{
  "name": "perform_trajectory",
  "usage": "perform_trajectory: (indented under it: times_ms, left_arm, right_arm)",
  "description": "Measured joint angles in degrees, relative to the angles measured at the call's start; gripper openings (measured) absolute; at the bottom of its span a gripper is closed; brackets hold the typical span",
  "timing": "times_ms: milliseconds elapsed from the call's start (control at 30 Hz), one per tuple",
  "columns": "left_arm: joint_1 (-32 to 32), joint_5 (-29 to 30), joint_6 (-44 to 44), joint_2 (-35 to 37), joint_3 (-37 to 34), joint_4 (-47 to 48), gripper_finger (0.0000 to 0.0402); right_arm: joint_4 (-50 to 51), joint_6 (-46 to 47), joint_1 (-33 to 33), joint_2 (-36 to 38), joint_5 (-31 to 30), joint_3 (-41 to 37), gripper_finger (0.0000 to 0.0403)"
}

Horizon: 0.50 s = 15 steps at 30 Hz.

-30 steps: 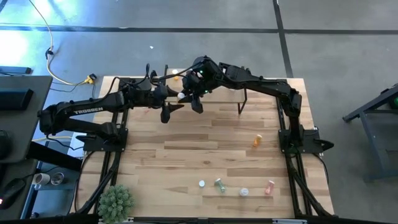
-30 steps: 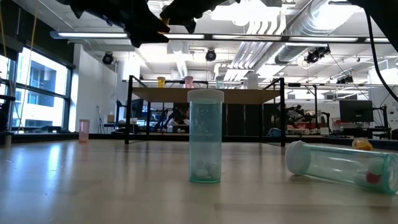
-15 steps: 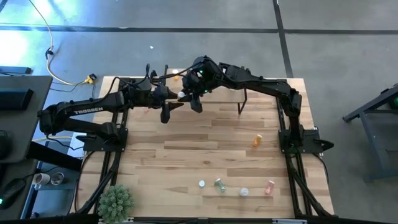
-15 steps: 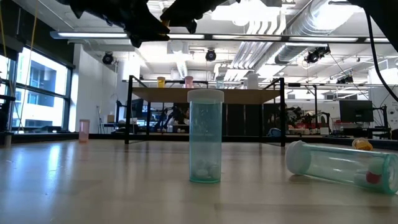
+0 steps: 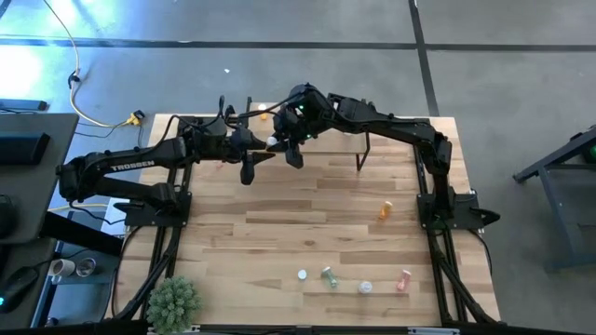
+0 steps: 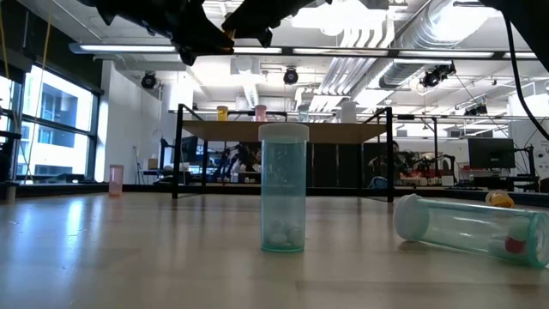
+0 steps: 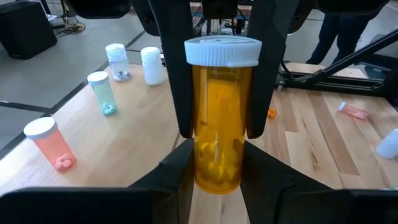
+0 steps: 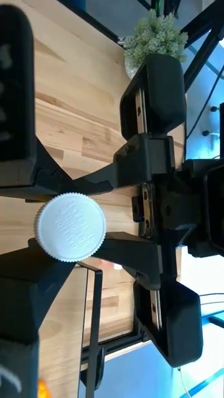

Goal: Pick and place medicine bottles onto shelf by color
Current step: Put the bottom orange pill bottle on the shelf aligned with the orange pill bottle

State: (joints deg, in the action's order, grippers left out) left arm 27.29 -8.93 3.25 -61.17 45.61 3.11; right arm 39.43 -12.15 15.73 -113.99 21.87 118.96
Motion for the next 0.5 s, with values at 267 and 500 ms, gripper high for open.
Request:
perform_trajectory:
  times_ms: [267,500]
  left_arm:
    - [0.0,0.2,0.05,0.0,0.02,0.02,0.0098]
    - [0.04,1.22,-0.04,0.02,0.02,0.01,0.0098]
  right_arm:
    - [0.16,-0.36,-0.04,0.0,-1.19,0.0,0.0088]
    - [1.1,-0.37,-0.04,0.0,-2.98,-0.07,0.0138]
